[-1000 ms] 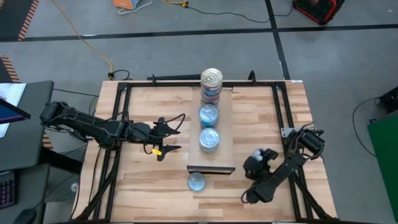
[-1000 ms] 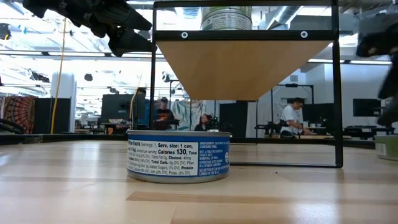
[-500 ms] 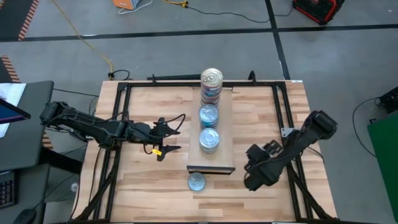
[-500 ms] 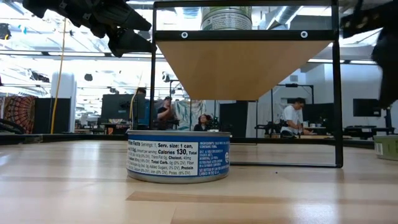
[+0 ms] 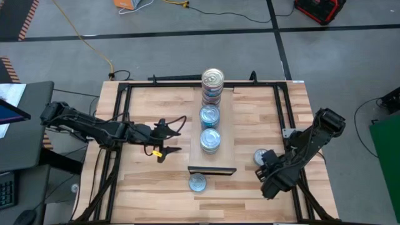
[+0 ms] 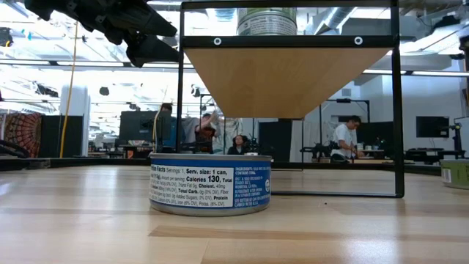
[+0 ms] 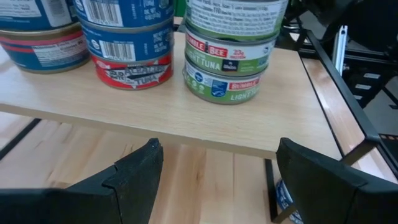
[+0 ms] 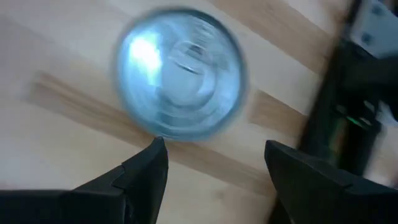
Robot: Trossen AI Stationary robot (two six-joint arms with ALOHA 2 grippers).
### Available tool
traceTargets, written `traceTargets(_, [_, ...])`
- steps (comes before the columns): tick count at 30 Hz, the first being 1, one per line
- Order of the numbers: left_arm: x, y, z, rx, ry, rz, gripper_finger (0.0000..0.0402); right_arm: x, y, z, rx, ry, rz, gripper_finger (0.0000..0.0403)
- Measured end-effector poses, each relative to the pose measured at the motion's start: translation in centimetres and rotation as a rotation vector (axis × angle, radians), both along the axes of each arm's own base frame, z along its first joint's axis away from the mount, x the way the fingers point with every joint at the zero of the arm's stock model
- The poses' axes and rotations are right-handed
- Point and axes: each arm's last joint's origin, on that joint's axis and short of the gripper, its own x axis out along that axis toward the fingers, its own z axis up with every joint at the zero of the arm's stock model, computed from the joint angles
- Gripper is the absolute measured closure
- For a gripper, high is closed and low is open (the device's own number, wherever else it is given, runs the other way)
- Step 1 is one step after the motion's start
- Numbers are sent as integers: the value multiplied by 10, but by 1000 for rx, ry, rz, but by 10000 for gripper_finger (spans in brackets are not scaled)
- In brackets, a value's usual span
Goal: Stack canned seafood by type on shelf
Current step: Stack the green tuna can on the shelf on top of the yellow and blue tuna can
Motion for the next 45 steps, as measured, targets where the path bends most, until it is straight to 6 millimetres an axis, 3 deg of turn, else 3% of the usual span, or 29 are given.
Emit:
traceTargets(8, [0,0,1,-4,-6,2,100,-4,-8,-10,17,84,-56,101])
traceTargets(15, [0,0,1,1,-9,0,100,6,-28,-25,-2,66,-18,101])
traceTargets(22, [0,0,1,0,-8,0,100,21,-44,-24,-91,8,47,101])
traceTargets(37, [0,0,1,-4,-7,-11,100,31,-43,-23,-197,-185,66,101])
traceTargets(45, [0,0,1,-3,-8,-10,100,31,-43,-23,-203,-187,71,101])
